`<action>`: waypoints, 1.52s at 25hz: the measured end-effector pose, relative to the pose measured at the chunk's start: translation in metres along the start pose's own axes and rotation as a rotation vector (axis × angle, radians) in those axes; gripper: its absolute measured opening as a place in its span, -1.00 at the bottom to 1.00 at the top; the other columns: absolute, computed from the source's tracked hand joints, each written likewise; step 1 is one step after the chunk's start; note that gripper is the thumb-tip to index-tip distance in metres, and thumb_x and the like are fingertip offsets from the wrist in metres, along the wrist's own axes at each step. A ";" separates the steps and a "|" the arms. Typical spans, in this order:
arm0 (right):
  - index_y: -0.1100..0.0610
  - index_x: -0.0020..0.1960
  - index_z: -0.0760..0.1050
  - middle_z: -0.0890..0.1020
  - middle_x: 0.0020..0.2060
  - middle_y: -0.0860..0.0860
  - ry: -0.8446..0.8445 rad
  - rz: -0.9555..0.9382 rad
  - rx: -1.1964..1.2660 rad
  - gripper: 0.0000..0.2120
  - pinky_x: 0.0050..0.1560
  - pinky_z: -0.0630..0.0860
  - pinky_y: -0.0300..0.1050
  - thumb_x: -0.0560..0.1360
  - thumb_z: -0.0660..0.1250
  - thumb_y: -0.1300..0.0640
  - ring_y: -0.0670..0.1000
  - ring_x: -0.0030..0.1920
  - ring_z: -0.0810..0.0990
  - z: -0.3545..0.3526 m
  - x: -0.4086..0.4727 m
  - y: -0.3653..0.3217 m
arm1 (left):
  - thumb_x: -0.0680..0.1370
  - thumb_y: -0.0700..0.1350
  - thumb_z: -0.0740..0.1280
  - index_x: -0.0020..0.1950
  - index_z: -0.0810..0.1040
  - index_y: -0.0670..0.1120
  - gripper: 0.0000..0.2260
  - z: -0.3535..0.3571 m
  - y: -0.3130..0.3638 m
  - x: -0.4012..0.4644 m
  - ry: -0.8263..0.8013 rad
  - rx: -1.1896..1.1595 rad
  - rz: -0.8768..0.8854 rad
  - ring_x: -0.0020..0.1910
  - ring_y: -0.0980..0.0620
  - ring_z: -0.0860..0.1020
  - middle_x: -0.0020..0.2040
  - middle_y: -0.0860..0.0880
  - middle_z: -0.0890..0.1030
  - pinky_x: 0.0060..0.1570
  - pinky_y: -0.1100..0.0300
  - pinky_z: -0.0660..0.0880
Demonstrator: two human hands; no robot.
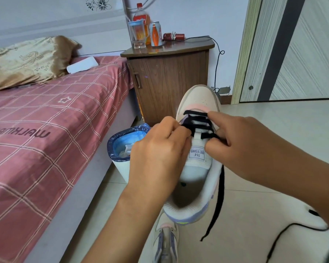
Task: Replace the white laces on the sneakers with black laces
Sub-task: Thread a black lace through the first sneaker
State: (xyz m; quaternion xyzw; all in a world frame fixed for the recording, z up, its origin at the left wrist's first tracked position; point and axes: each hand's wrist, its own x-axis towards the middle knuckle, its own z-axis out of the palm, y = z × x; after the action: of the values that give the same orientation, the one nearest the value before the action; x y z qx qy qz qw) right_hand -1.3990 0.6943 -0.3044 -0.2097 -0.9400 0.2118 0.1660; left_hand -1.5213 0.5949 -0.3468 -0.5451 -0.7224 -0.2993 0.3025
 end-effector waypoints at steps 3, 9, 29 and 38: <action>0.15 -0.18 0.36 0.30 -0.55 -0.03 0.018 -0.010 0.021 -0.93 -0.43 0.31 -0.27 0.44 0.16 0.15 -0.05 -0.50 0.30 0.000 0.001 0.000 | 0.45 -0.20 0.36 -0.23 0.59 -0.18 -0.92 0.006 0.001 -0.005 0.038 0.020 0.027 -0.33 -0.10 0.56 -0.23 -0.10 0.58 -0.59 0.05 0.43; 0.10 -0.22 0.26 0.36 -0.49 0.00 -0.037 0.045 0.014 -0.86 -0.46 0.28 -0.24 0.50 0.17 0.20 -0.04 -0.48 0.29 0.016 0.004 0.015 | 0.45 -0.16 0.39 -0.09 0.54 -0.04 -0.91 0.018 -0.003 -0.017 -0.090 0.080 -0.030 -0.34 0.03 0.53 -0.16 0.03 0.58 -0.51 0.16 0.31; 0.28 -0.03 0.47 0.22 -0.46 -0.03 -0.839 0.870 0.718 -0.82 -0.48 0.27 -0.24 0.55 0.28 0.13 -0.07 -0.47 0.18 0.096 -0.141 0.227 | 0.64 -0.21 0.05 0.22 0.41 -0.25 -0.76 0.169 0.094 -0.207 -1.251 -0.109 -0.529 0.09 -0.14 0.52 0.14 -0.19 0.51 -0.15 0.17 0.31; 0.27 0.07 0.52 0.54 -0.19 0.14 -1.046 0.851 -0.028 -0.70 -0.32 0.45 -0.17 0.59 0.20 0.03 0.09 -0.29 0.54 0.171 -0.179 0.301 | 0.63 0.05 0.07 0.15 0.41 -0.18 -0.67 0.194 0.099 -0.273 -1.437 -0.279 -0.870 0.02 -0.12 0.53 0.11 -0.16 0.53 -0.08 0.10 0.43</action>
State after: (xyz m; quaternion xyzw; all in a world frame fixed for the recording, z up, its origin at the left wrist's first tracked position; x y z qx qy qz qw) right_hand -1.2165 0.8027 -0.6319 -0.4337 -0.7348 0.3201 -0.4117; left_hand -1.3865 0.5999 -0.6688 -0.3086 -0.8407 -0.0563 -0.4414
